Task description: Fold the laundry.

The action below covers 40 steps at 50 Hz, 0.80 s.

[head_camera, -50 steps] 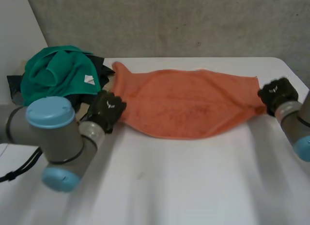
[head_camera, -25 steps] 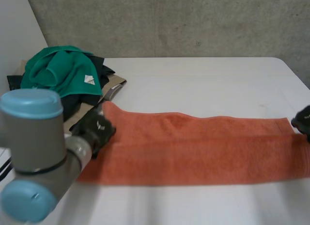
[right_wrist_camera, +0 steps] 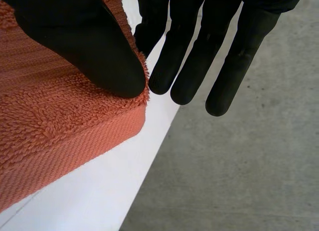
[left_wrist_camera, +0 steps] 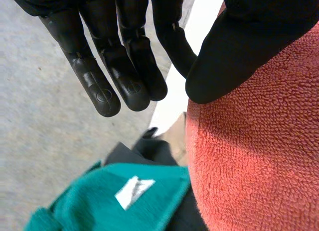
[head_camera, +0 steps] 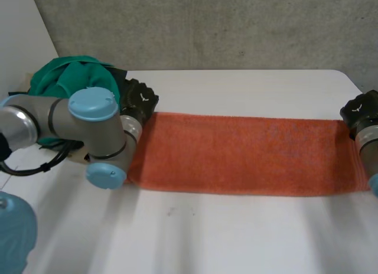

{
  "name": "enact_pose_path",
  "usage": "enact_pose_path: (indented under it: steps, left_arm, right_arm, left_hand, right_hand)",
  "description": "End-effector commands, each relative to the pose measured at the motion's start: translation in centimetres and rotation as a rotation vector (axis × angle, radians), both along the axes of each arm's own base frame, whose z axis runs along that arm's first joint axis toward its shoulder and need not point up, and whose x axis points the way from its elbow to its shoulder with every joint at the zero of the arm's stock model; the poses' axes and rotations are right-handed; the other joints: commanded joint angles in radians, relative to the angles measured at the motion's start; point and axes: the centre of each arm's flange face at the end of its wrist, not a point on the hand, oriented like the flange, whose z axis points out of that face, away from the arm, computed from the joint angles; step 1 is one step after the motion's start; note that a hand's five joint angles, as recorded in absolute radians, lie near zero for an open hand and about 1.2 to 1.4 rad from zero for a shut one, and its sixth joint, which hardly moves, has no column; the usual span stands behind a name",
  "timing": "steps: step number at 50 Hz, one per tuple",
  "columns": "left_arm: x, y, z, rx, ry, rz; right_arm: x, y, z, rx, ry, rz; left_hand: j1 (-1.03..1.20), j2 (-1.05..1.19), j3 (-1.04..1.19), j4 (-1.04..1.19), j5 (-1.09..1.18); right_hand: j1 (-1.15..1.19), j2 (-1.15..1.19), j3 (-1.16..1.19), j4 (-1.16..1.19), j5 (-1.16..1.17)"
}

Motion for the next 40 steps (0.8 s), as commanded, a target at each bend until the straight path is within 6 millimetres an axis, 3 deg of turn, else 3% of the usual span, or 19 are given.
enact_pose_path:
  steps: [1, 3, 4, 5, 6, 11, 16, 20, 24, 30, 40]
  left_arm:
    - [-1.1, -0.6, -1.3, -0.039, -0.045, -0.017]
    - [-1.3, -0.4, -1.4, -0.037, -0.042, -0.022]
    - [-1.5, -0.2, -1.3, -0.038, -0.044, -0.028]
    - [-1.7, 0.2, -1.5, -0.036, -0.047, -0.034]
    - [-1.9, 0.4, -1.5, -0.037, -0.044, -0.04]
    - [-2.7, 1.1, -0.2, -0.067, -0.021, -0.06]
    - [-1.9, 2.1, 2.6, -0.092, 0.006, -0.056]
    - [-1.3, 3.3, 3.5, -0.072, 0.023, -0.058]
    - [-0.3, 4.9, 3.8, -0.033, 0.044, -0.059]
    - [0.8, 6.8, 3.2, 0.036, 0.069, -0.058]
    - [1.1, 7.3, 2.4, 0.066, 0.074, -0.056]
  right_arm:
    - [0.7, -0.2, -0.9, 0.004, 0.004, 0.006]
    - [0.7, -0.1, -0.9, 0.004, 0.004, -0.006]
    - [0.5, -0.1, -0.7, -0.001, 0.003, -0.026]
    - [0.5, -0.1, -0.5, -0.005, 0.004, -0.036]
    - [0.3, -0.2, -0.3, -0.011, 0.002, -0.05]
    - [-0.1, 0.3, 0.9, -0.023, -0.023, -0.088]
    - [-0.4, 2.7, 4.7, -0.009, -0.089, -0.075]
    - [-1.3, 4.2, 5.3, 0.093, -0.144, -0.04]
    - [-3.5, 5.7, 4.6, 0.228, -0.217, -0.031]
    - [-4.7, 7.5, 2.2, 0.355, -0.292, 0.0]
    - [-6.2, 6.2, -1.2, 0.321, -0.294, -0.029]
  left_hand:
    - [0.267, 0.199, 0.204, 0.196, 0.209]
    - [0.267, 0.199, 0.204, 0.196, 0.209]
    - [-0.006, -0.074, -0.069, -0.077, -0.063]
    - [-0.84, -0.908, -0.903, -0.911, -0.897]
    - [-0.955, -1.023, -1.018, -1.026, -1.012]
    - [-0.955, -1.023, -1.018, -1.026, -1.012]
    - [-0.955, -1.023, -1.018, -1.026, -1.012]
    - [-0.955, -1.023, -1.018, -1.026, -1.012]
    - [-0.955, -1.023, -1.018, -1.026, -1.012]
    - [-0.955, -1.023, -1.018, -1.026, -1.012]
    - [-0.955, -1.023, -1.018, -1.026, -1.012]
  right_hand:
    - [0.282, 0.207, 0.197, 0.189, 0.189]
    - [-0.354, -0.429, -0.44, -0.448, -0.448]
    - [-0.929, -1.004, -1.014, -1.022, -1.022]
    - [-0.929, -1.004, -1.014, -1.022, -1.022]
    - [-0.929, -1.004, -1.014, -1.022, -1.022]
    - [-0.929, -1.004, -1.014, -1.022, -1.022]
    - [-0.929, -1.004, -1.014, -1.022, -1.022]
    - [-0.863, -0.938, -0.949, -0.957, -0.957]
    - [-0.769, -0.844, -0.854, -0.862, -0.863]
    - [-0.766, -0.841, -0.851, -0.859, -0.86]
    - [-0.757, -0.832, -0.843, -0.851, -0.851]
